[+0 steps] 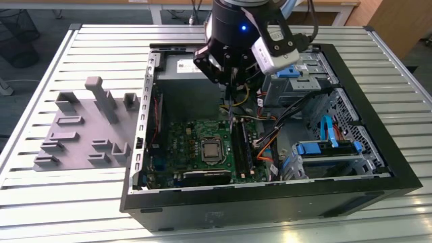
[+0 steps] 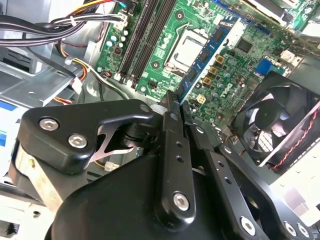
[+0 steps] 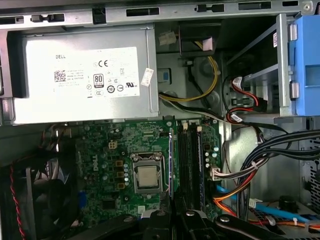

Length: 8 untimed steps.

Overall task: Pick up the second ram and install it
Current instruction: 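Insert the second ram into the second slot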

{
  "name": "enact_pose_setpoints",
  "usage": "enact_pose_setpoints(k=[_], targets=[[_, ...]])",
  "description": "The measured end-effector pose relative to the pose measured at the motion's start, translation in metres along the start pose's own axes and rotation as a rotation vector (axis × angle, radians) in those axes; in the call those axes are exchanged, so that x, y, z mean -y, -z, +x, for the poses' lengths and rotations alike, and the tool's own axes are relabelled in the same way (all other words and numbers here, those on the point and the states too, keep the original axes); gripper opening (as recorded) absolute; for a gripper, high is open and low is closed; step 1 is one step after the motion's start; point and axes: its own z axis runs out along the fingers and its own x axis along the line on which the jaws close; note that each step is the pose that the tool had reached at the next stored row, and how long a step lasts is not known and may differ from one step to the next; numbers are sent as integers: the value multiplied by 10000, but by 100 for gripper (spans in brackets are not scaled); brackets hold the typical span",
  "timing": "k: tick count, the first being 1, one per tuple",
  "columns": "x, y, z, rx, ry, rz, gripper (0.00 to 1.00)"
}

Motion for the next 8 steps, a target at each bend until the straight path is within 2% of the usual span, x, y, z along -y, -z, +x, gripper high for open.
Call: enact_pose_setpoints(k=[8], targets=[[-2, -62, -4, 0, 0, 0, 14]])
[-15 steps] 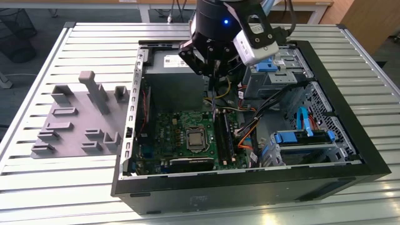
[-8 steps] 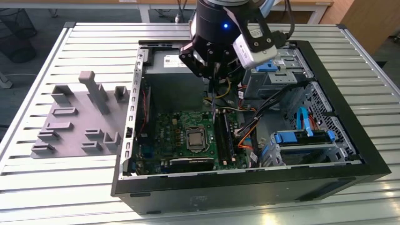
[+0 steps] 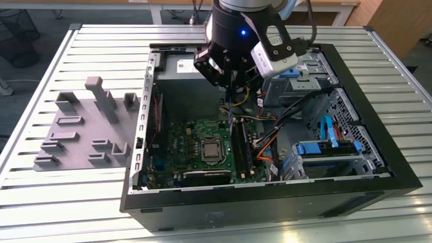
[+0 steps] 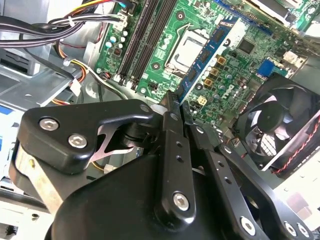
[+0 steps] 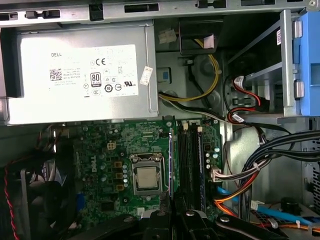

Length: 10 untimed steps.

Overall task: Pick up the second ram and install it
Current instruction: 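Insert the second ram into the second slot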

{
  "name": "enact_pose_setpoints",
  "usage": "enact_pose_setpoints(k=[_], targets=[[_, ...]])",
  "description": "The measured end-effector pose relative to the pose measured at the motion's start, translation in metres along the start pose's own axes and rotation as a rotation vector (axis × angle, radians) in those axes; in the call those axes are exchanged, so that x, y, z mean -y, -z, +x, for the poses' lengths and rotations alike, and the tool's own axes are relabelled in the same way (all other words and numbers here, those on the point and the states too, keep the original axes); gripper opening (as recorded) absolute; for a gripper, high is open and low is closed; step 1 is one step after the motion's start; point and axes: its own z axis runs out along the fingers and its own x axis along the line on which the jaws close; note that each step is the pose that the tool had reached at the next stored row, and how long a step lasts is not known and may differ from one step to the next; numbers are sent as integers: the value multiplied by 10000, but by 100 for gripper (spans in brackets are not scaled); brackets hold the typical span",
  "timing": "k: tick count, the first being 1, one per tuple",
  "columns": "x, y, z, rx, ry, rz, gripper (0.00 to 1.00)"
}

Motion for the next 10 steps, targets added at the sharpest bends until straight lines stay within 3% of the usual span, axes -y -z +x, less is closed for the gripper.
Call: enact_pose_setpoints(k=[10], targets=[[-3, -77, -12, 0, -13, 1, 14]])
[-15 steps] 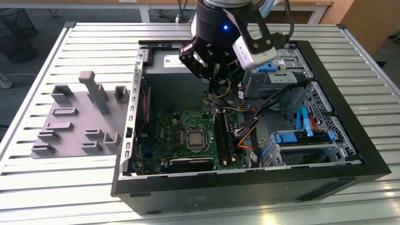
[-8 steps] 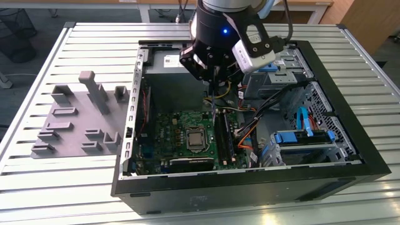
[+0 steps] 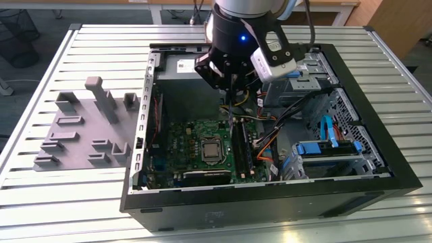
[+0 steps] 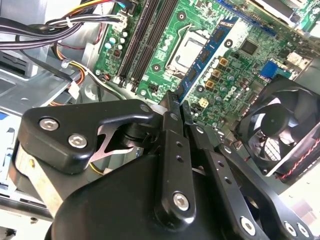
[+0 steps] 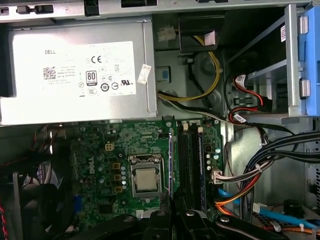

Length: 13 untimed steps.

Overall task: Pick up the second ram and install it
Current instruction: 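Insert the second ram into the second slot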

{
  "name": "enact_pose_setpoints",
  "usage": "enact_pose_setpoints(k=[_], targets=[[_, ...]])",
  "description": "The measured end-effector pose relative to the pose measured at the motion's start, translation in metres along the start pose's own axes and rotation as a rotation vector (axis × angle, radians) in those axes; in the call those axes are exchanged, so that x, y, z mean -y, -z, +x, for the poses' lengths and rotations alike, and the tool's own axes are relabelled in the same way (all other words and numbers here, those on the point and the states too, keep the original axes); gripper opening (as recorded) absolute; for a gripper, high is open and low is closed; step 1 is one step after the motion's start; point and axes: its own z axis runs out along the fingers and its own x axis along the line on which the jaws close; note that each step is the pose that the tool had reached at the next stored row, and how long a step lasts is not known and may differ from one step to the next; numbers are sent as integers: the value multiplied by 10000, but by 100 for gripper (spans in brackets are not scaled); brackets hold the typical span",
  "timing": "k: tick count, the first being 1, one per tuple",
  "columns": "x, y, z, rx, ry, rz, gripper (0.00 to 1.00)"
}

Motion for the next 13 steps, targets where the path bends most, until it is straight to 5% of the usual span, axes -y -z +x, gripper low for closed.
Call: enact_pose_setpoints(k=[13], targets=[[-2, -27, -10, -1, -9, 0, 14]])
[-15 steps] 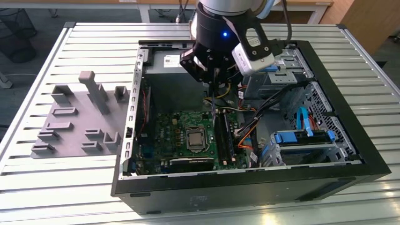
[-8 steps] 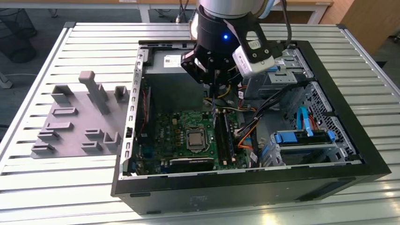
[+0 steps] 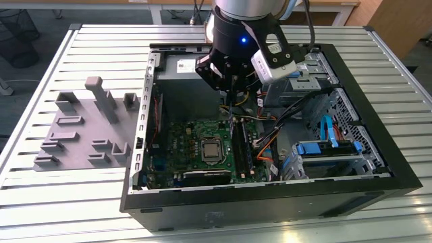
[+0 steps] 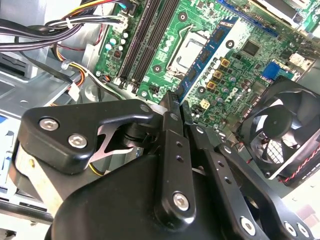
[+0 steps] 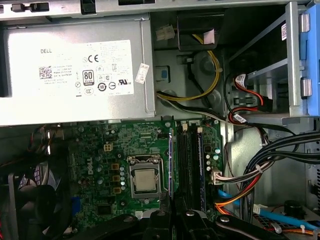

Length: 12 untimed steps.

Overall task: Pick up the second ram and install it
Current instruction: 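Insert the second ram into the second slot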

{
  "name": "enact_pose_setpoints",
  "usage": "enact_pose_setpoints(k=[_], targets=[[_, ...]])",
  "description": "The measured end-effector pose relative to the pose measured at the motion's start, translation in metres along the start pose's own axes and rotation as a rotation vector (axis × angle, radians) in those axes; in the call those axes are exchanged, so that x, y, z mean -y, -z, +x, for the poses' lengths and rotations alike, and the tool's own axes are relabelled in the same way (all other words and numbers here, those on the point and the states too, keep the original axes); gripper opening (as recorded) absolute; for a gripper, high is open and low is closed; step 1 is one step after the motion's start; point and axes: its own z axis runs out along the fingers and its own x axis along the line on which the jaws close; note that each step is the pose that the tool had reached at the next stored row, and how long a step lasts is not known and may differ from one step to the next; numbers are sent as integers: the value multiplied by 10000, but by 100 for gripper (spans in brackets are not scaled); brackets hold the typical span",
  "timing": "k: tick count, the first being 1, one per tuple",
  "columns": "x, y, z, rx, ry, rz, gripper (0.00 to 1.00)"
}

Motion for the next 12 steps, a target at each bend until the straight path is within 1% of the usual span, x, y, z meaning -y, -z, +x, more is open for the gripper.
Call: enact_pose_setpoints(k=[6, 7, 12], targets=[[0, -3, -3, 0, 1, 11, 14], [-2, -7, -15, 3, 20, 9, 14], [-4, -58, -32, 22, 650, 11, 14]])
